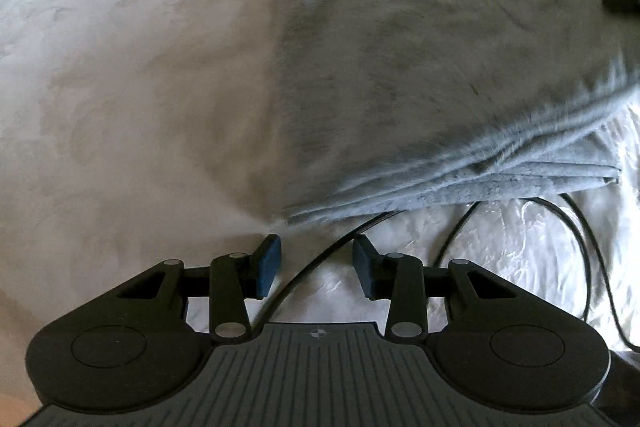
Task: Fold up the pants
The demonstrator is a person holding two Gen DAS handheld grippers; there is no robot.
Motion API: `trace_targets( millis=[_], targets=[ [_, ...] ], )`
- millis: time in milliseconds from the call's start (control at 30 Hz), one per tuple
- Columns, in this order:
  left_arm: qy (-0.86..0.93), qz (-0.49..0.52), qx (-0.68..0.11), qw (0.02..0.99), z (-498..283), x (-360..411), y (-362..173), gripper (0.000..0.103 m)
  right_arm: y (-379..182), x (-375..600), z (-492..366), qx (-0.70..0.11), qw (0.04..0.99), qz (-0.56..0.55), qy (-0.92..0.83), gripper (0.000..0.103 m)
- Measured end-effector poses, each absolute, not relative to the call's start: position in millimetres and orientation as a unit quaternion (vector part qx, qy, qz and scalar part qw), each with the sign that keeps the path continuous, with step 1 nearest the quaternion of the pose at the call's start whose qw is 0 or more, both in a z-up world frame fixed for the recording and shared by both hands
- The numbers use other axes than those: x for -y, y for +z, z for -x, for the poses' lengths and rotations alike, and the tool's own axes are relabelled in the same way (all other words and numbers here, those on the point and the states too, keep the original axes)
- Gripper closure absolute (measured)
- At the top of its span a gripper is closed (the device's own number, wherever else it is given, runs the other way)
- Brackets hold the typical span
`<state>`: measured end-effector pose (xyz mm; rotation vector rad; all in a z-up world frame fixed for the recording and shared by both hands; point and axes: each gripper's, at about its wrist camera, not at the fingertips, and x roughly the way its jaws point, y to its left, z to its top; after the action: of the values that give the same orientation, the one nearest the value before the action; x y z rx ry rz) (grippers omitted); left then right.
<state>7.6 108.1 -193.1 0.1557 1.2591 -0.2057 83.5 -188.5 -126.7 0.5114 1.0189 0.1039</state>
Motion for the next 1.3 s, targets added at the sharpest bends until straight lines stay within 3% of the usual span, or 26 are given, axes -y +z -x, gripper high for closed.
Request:
trace_targets(
  millis=[233, 433, 867, 1133, 1233, 1300],
  targets=[
    [-0.092, -0.066, -0.573, 0.812, 3.4, -110.2, -157.0, 0.064, -194.4, 192.3, -75.2, -0.543, 0.821, -0.177, 0.007, 0.094],
    [-0.104, -0.070, -0.549, 0.827, -18.9, -88.4, -126.1, 0.059, -202.4, 182.8, -72.0, -0.540, 0.829, -0.147, -0.001, 0.092],
    [-0.099, -0.098, -0.600, 0.788, -86.1, -42.9, -172.4, 0.057, -206.2, 165.2, -80.2, -0.553, 0.825, -0.113, -0.032, 0.089],
    [-0.102, -0.099, -0.620, 0.772, -96.2, -48.7, -192.8, 0.032, -210.5, 163.4, -85.4, -0.560, 0.820, -0.111, -0.041, 0.087],
    [-0.103, -0.095, -0.622, 0.770, -99.1, -52.1, -198.5, 0.019, -211.4, 162.3, -87.1, -0.561, 0.819, -0.113, -0.045, 0.085],
    [-0.098, -0.096, -0.623, 0.770, -100.9, -55.0, -202.5, 0.003, -212.9, 162.7, -88.6, -0.564, 0.816, -0.118, -0.051, 0.083]
  ],
)
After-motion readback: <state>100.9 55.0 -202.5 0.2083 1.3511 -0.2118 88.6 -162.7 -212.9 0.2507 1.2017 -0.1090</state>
